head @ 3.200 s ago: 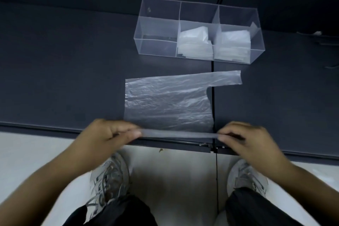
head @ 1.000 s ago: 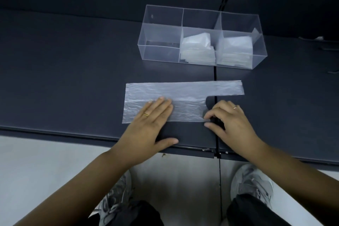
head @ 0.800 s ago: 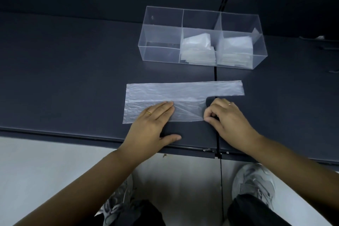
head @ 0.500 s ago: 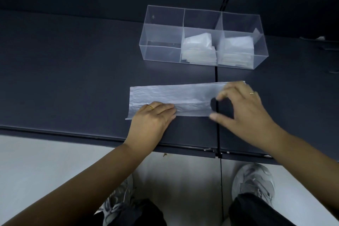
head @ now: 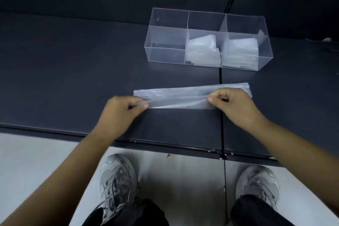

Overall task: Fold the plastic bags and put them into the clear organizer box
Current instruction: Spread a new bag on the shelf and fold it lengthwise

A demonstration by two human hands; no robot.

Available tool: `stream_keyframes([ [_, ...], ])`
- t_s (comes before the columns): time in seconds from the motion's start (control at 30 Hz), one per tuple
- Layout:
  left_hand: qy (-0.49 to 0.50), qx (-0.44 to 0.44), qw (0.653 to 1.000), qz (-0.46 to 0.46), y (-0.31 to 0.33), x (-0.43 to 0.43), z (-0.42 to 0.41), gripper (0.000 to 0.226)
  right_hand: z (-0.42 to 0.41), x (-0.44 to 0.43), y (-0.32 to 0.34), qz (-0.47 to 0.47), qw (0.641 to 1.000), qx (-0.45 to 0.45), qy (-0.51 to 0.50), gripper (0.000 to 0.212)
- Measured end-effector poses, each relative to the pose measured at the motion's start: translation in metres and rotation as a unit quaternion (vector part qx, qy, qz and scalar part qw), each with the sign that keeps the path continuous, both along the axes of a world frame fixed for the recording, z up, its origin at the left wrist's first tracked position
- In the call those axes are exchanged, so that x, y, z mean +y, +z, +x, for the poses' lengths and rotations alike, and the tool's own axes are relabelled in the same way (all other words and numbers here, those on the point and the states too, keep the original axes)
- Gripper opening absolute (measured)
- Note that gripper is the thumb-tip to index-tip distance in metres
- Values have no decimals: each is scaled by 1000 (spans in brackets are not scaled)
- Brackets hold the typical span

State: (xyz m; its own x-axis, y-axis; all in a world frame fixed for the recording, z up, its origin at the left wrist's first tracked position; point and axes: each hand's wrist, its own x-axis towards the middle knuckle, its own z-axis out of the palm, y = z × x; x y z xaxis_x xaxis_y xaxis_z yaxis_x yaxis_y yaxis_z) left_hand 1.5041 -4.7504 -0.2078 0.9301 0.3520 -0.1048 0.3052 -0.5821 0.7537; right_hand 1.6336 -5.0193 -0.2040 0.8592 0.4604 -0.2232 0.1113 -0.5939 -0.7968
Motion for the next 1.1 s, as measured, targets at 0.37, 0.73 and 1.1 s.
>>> stream_keyframes([
  [0.37, 116, -81, 961, 236, -5, -2, 3, 10, 21, 24, -7, -65, 993, -25, -92, 21],
  [0.73, -191, 87, 900, 383, -38, -59, 2, 82, 7, 42, 3, -175, 944, -277, -49, 23],
  [1.1, -201, 79, 897, 386, -38, -60, 1, 80, -12, 6, -38, -337, 888, -264, 166, 78],
])
